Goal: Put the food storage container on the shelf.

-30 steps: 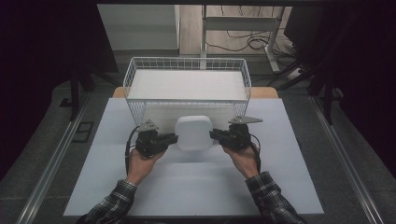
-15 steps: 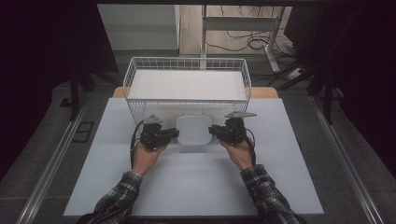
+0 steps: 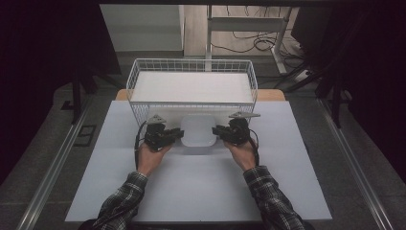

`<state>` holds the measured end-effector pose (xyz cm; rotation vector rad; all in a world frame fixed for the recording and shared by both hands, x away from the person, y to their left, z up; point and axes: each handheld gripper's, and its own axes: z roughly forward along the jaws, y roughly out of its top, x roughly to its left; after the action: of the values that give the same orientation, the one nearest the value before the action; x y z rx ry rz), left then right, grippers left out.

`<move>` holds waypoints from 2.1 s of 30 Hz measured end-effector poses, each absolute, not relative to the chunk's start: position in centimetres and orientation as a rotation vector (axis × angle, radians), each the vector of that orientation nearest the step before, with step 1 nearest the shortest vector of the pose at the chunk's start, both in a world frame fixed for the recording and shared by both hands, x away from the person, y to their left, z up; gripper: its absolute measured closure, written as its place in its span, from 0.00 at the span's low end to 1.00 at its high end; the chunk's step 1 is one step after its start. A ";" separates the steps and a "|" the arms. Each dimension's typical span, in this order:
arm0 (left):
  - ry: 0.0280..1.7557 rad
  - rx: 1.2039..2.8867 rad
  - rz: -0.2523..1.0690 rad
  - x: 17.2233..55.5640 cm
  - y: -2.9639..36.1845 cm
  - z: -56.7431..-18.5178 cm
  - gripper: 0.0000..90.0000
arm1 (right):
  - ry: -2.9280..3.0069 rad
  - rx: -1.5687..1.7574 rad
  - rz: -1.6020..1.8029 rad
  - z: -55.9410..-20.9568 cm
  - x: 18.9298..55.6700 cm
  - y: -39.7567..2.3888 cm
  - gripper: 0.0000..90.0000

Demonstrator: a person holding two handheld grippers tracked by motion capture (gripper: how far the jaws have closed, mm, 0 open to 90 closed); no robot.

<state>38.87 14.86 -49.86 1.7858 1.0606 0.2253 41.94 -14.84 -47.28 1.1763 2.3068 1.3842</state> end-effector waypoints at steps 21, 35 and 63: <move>1.070 1.817 0.501 40.0 13.3 -49.0 0.67 | 2.221 1.190 1.313 -47.3 43.7 -13.4 0.76; 0.952 1.811 0.371 35.1 13.8 -48.7 0.32 | 2.303 1.023 1.407 -46.2 40.7 -14.0 0.99; 0.903 1.886 0.493 24.2 17.2 -51.4 0.04 | 2.489 0.828 1.240 -49.7 38.2 -10.3 0.98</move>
<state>24.22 17.15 -51.41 1.8858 0.9033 0.4935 38.24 -10.34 -49.73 0.8278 2.4890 1.2400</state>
